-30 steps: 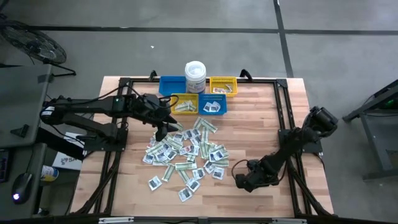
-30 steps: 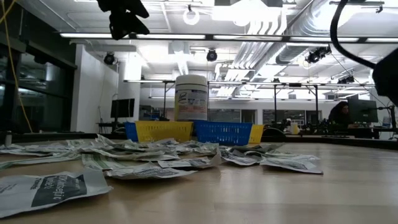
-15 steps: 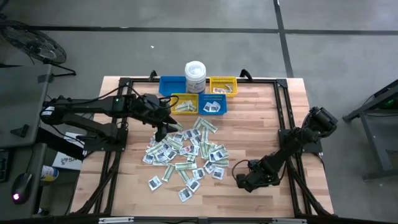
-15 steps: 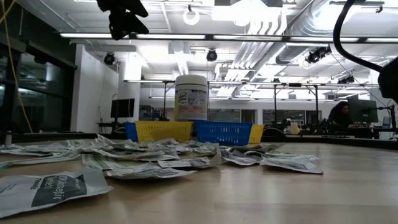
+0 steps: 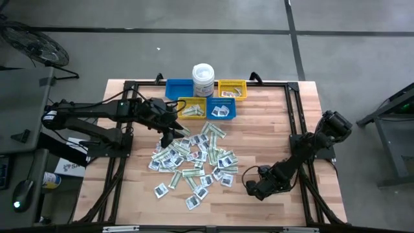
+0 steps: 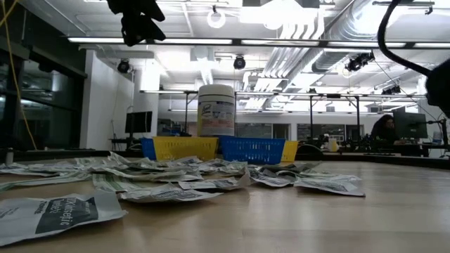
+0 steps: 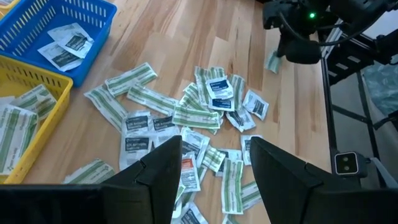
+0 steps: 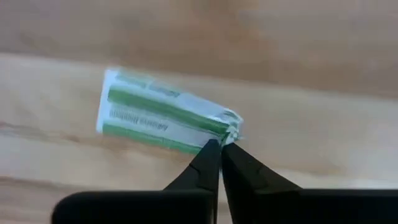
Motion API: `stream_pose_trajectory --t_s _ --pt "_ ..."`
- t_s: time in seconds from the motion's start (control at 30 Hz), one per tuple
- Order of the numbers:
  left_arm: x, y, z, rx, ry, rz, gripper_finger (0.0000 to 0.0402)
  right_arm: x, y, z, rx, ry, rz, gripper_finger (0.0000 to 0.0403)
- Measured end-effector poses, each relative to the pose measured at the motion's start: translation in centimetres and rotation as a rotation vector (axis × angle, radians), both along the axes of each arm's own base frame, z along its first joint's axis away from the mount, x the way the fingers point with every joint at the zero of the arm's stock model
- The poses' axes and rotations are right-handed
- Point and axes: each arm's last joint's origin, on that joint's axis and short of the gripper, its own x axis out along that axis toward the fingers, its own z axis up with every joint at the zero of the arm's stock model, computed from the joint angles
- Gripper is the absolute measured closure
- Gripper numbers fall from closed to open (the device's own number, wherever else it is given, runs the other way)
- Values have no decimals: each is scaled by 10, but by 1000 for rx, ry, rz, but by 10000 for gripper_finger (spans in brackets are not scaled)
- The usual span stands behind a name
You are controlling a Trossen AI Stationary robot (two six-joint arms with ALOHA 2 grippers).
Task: Pick & Place First Aid Supplies
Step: Put the green bandage pad into the left yellow bin
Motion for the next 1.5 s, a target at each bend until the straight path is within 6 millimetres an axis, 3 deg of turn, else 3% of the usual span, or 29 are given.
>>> stream_pose_trajectory --t_s 0.47,0.8,1.2,1.5 --pt "0 0 0 0 -5 1 211 5 -17 33 -120 -257 37 402" --pt "6 1 2 6 -42 7 212 16 -56 69 -474 -537 128 402" --pt "47 3 0 -25 -225 36 212 28 -96 125 -1095 -744 375 403" --pt "81 5 0 -18 -438 40 212 34 -118 156 -1328 -760 501 403"
